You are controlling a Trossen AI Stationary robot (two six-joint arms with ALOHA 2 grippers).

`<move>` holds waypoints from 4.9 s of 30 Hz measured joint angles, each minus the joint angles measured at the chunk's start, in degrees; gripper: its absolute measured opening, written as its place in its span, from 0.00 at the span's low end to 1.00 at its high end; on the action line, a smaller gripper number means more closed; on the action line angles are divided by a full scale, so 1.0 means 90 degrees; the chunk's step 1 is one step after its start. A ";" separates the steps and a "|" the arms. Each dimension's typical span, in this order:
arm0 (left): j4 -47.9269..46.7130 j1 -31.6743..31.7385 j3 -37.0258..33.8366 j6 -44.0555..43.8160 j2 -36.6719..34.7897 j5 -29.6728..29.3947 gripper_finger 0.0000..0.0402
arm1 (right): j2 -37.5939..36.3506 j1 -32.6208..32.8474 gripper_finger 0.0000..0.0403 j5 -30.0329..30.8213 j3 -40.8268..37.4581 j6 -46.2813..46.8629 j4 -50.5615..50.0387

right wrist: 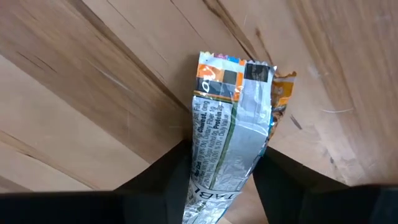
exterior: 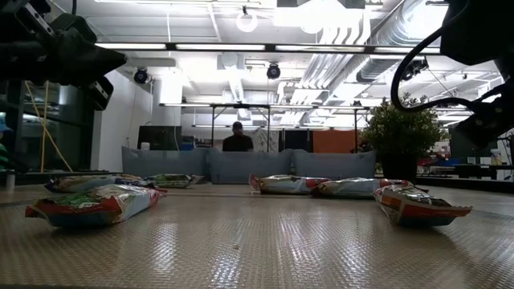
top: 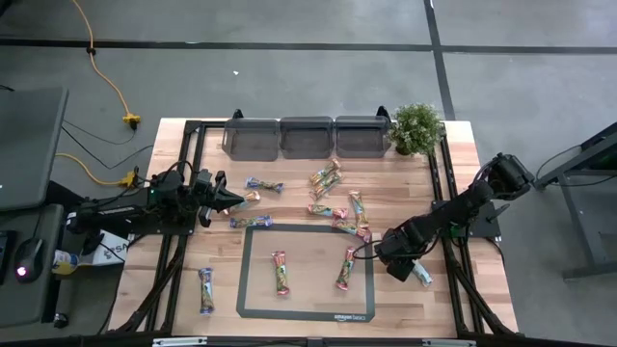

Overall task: Pick and place Granola Bars by type
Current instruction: Put the yellow granola bar into the middle black bin

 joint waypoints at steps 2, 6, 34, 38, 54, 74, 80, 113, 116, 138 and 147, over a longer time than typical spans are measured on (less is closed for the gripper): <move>0.0000 0.0000 0.0000 0.0000 0.0001 0.0001 0.00 | 0.0019 0.0000 0.36 0.0011 0.0041 -0.0030 -0.0065; 0.0000 -0.0001 0.0000 0.0000 0.0001 0.0009 0.00 | 0.0023 0.0000 0.33 0.0009 0.0047 -0.0038 -0.0088; 0.0000 0.0000 0.0000 0.0000 0.0000 0.0010 0.00 | -0.0602 -0.0324 0.28 0.1345 0.0549 0.0037 0.1158; 0.0000 0.0001 0.0000 0.0000 0.0001 -0.0011 0.00 | -0.0981 -0.0444 0.28 0.1913 0.0552 -0.0173 0.1755; -0.0001 -0.0001 0.0000 0.0000 0.0001 -0.0006 0.00 | -0.2267 -0.1085 0.24 0.3054 0.0564 -0.1645 0.3259; 0.0000 -0.0001 0.0000 0.0000 0.0000 0.0022 0.00 | -0.2272 -0.1146 0.01 0.3255 0.0564 -0.2260 0.3691; 0.0000 0.0001 0.0000 0.0000 -0.0001 0.0021 0.00 | -0.2274 -0.1146 0.00 0.3411 0.0564 -0.2356 0.3737; -0.0001 0.0001 0.0000 0.0000 -0.0001 -0.0013 0.00 | -0.2279 -0.2791 0.00 -0.2848 0.0562 -0.3634 1.1647; 0.0000 -0.0001 0.0000 0.0000 0.0001 -0.0011 0.00 | -0.2279 -0.2823 0.00 -0.3331 0.0562 -0.3533 1.1965; 0.0000 0.0001 0.0000 0.0000 -0.0001 0.0021 0.00 | -0.2279 -0.3560 0.00 -0.2290 0.0562 -0.3795 1.1778; 0.0000 0.0001 0.0000 0.0000 0.0001 0.0016 0.00 | -0.2274 -0.4445 0.00 0.0601 0.0562 -0.4316 0.9941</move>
